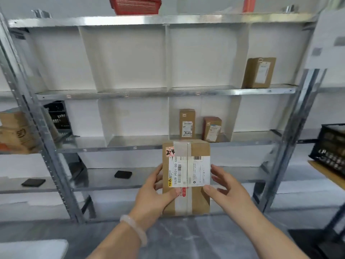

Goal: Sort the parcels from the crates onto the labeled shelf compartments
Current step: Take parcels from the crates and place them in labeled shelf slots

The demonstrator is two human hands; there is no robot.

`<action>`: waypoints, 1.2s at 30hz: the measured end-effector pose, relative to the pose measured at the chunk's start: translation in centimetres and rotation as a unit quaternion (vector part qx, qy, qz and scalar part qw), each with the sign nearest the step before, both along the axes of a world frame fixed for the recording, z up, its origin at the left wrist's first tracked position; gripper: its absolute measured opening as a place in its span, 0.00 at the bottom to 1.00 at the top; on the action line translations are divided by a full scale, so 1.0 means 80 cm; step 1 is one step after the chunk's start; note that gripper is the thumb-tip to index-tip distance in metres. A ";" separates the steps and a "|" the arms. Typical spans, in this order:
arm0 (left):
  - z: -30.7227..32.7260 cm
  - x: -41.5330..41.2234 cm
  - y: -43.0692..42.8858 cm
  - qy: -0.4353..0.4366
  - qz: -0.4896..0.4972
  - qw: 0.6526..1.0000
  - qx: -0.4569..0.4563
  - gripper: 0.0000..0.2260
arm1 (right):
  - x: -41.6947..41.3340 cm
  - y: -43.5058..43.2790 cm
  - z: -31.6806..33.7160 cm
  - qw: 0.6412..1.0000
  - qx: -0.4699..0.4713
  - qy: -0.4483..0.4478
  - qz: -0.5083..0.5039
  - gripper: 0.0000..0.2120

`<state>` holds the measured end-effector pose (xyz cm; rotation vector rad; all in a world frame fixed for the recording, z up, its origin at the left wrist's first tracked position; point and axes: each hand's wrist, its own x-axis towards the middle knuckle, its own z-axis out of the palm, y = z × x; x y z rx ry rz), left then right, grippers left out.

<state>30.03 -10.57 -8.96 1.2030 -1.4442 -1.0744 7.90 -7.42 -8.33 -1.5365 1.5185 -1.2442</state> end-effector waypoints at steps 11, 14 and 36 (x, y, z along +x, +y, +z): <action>-0.045 -0.216 -0.134 -0.016 -0.176 0.984 0.021 0.37 | -0.170 -0.031 -0.044 0.978 0.032 -0.023 -0.203 0.32; -0.050 -0.265 -0.187 -0.008 -0.211 0.977 0.040 0.38 | -0.206 -0.068 -0.047 0.969 0.039 0.005 -0.242 0.32; -0.055 -0.432 -0.515 -0.011 -0.281 0.958 0.059 0.32 | -0.333 -0.354 -0.033 0.938 0.108 0.091 -0.317 0.35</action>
